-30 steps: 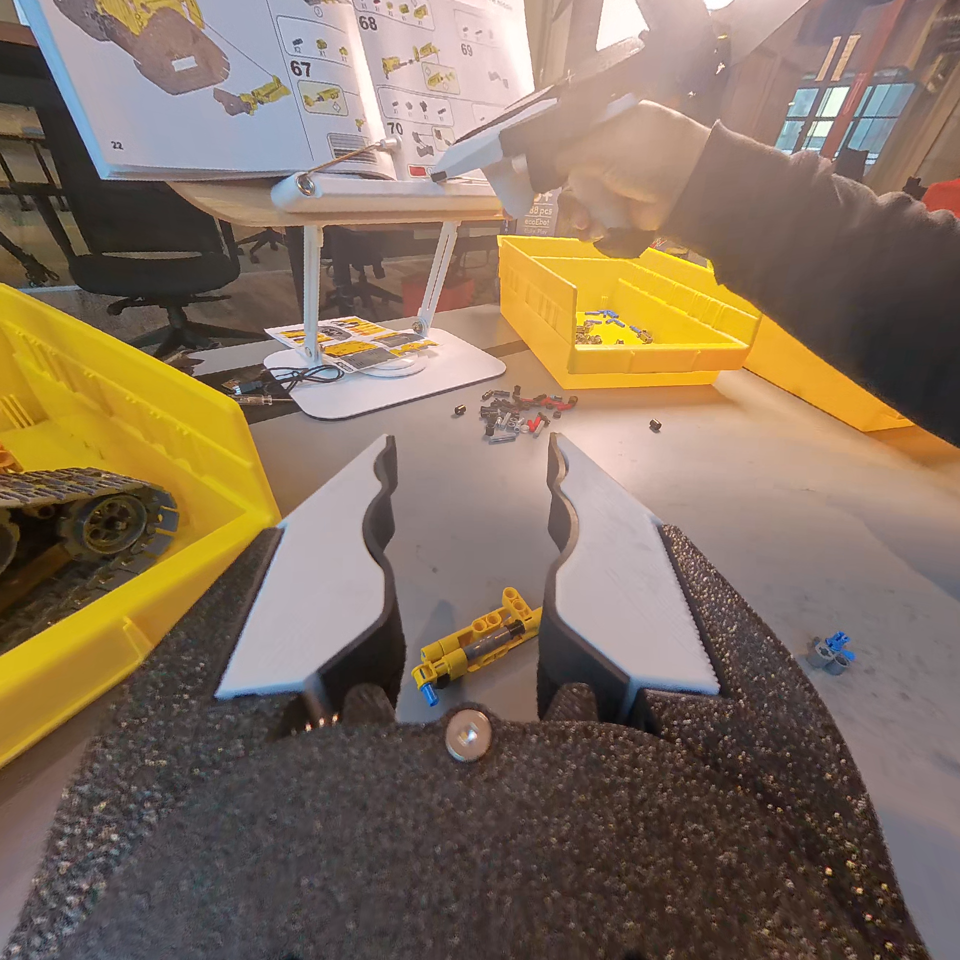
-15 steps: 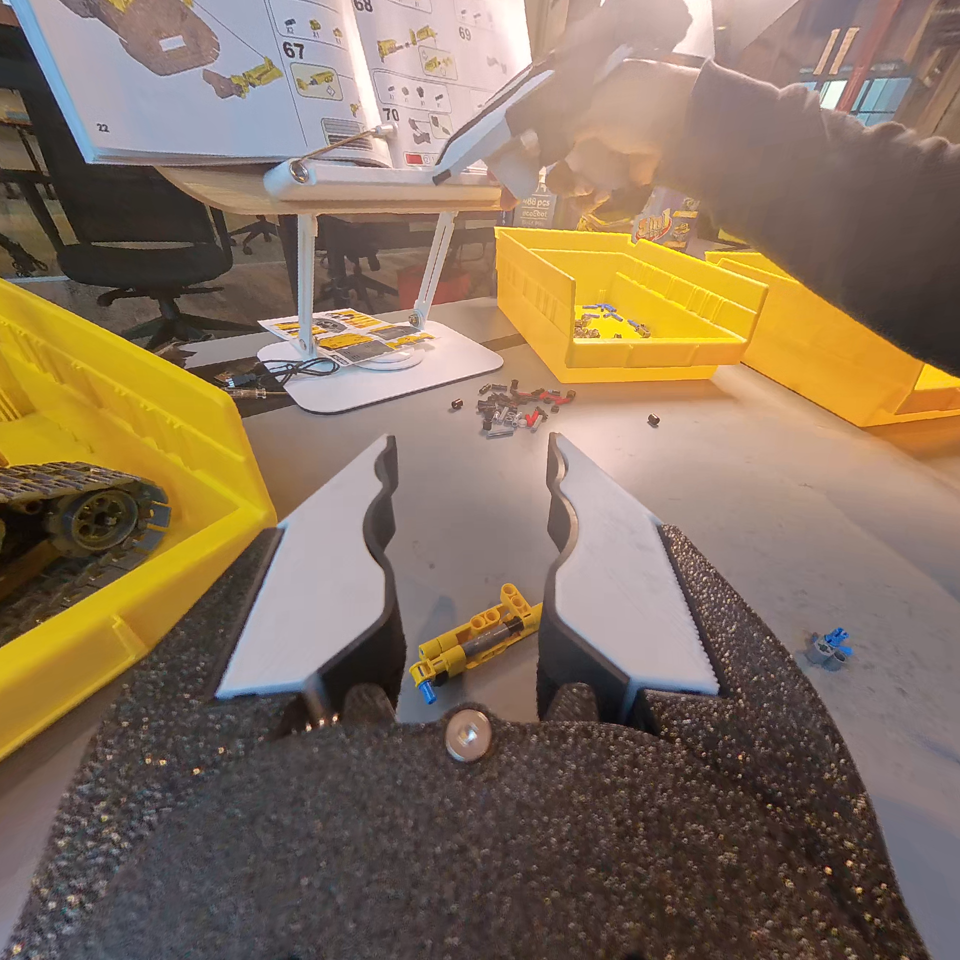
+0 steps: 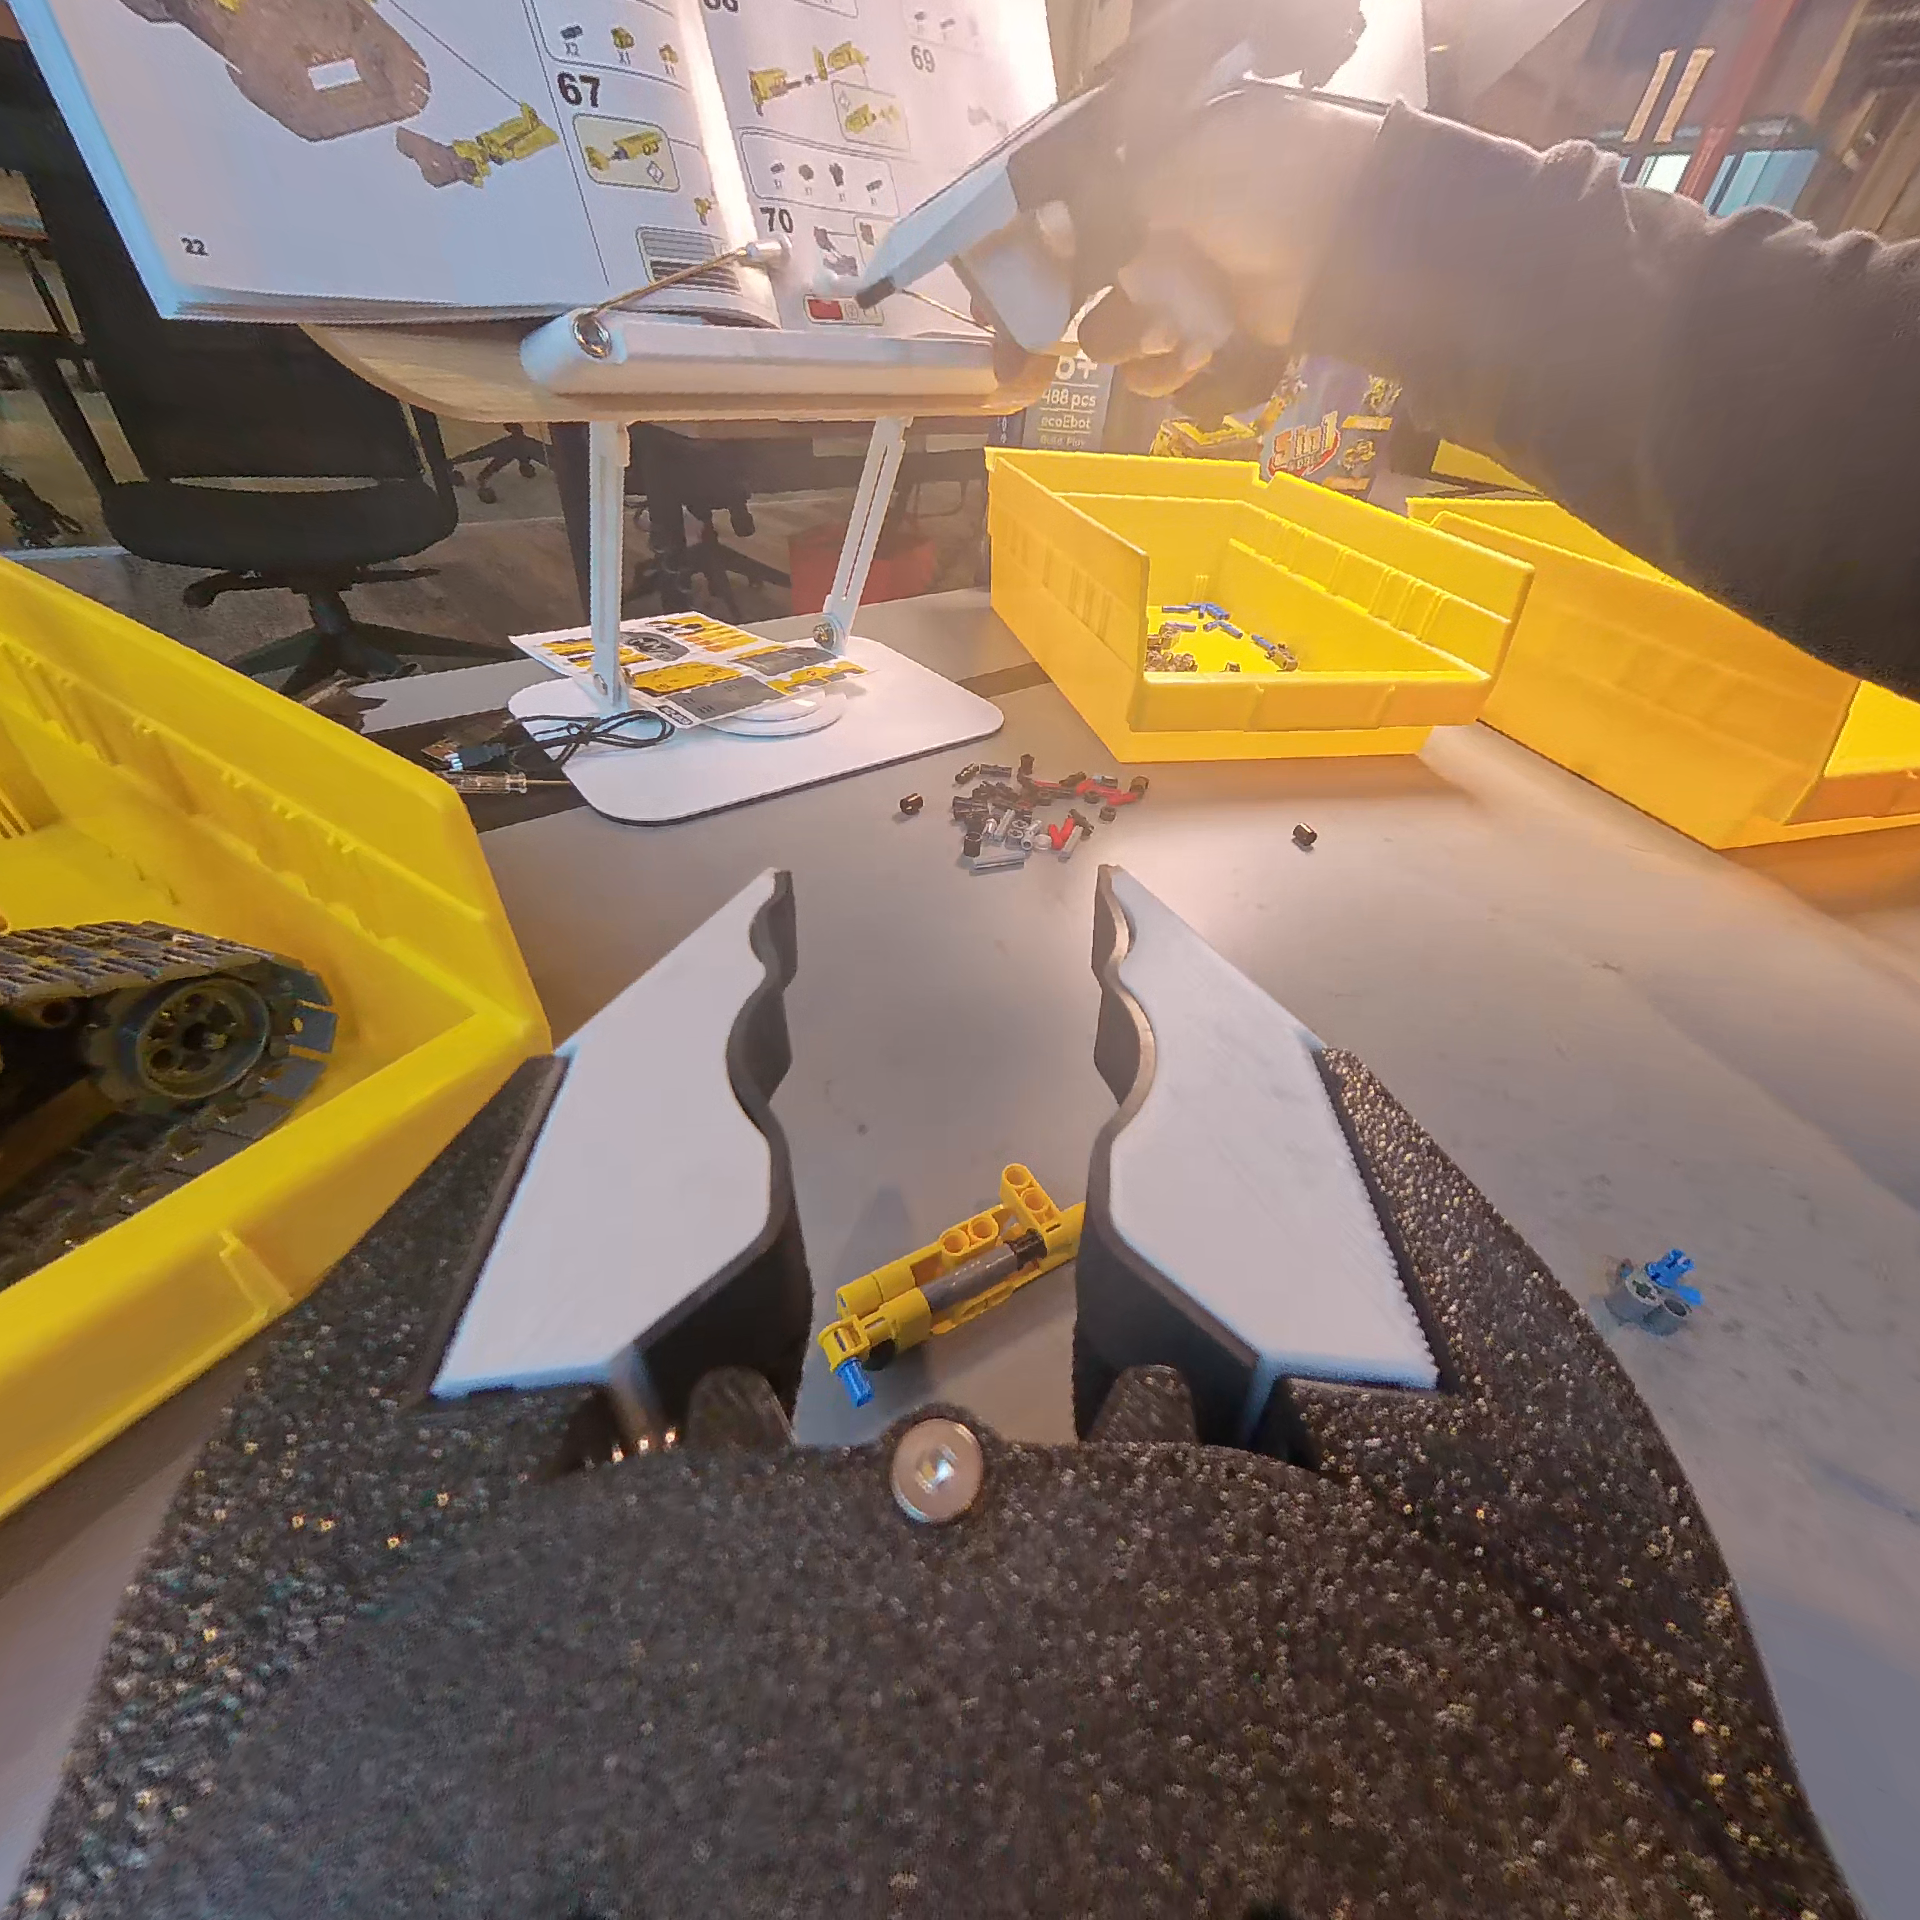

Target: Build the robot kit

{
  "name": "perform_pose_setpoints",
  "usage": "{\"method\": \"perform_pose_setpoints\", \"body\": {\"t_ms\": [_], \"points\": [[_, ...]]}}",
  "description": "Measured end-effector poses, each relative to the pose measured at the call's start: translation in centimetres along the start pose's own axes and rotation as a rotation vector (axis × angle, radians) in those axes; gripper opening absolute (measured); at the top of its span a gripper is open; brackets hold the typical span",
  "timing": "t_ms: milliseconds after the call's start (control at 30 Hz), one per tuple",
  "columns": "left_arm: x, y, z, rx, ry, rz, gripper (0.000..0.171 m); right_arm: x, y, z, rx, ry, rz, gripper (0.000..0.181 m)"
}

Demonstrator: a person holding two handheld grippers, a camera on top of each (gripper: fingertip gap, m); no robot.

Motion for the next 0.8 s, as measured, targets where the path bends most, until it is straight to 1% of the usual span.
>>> {"method": "perform_pose_setpoints", "body": {"t_ms": [100, 267, 367, 433, 500, 667, 733, 800], "points": [[0.0, 0.0, 0.0, 0.001, 0.000, 0.001, 0.056, 0.3, 0.2, 0.2, -0.052, 0.061, 0.021, 0.005], [0.0, 0.0, 0.0, 0.001, -0.002, 0.002, 0.056, 0.3, 0.3, 0.3, -0.085, 0.115, 0.012, 0.006], [0.0, 0.0, 0.0, 0.001, -0.005, 0.001, 0.056, 0.1, 0.3, 0.7, -0.092, 0.125, -0.012, 0.014], [0.0, 0.0, 0.1, 0.002, -0.010, -0.002, 0.057, -0.4, 0.1, 1.0, -0.096, 0.143, -0.061, 0.017], [0.0, 0.0, 0.1, 0.002, -0.011, -0.002, 0.057, -1.2, -0.3, 1.5, -0.087, 0.167, -0.139, 0.018], [0.0, 0.0, 0.0, 0.007, -0.011, -0.001, 0.057, -3.0, -0.7, 1.6, -0.028, 0.354, -0.350, 0.029], [0.1, 0.0, 0.0, 0.009, -0.011, 0.001, 0.057, -3.3, -0.7, 1.7, 0.001, 0.432, -0.422, 0.028], [0.1, 0.0, 0.0, 0.010, -0.013, 0.001, 0.057, -3.2, -0.4, 1.6, 0.024, 0.515, -0.454, 0.019]]}}
Point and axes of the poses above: each gripper's, where its closed fingertips meet, x out along the fingers, y out of its underside, z = x × y across the jaws, the point moved 3 cm from there along -x, back along the fingers, and after that the axes turned 11 degrees about z, right-handed, at the moved point
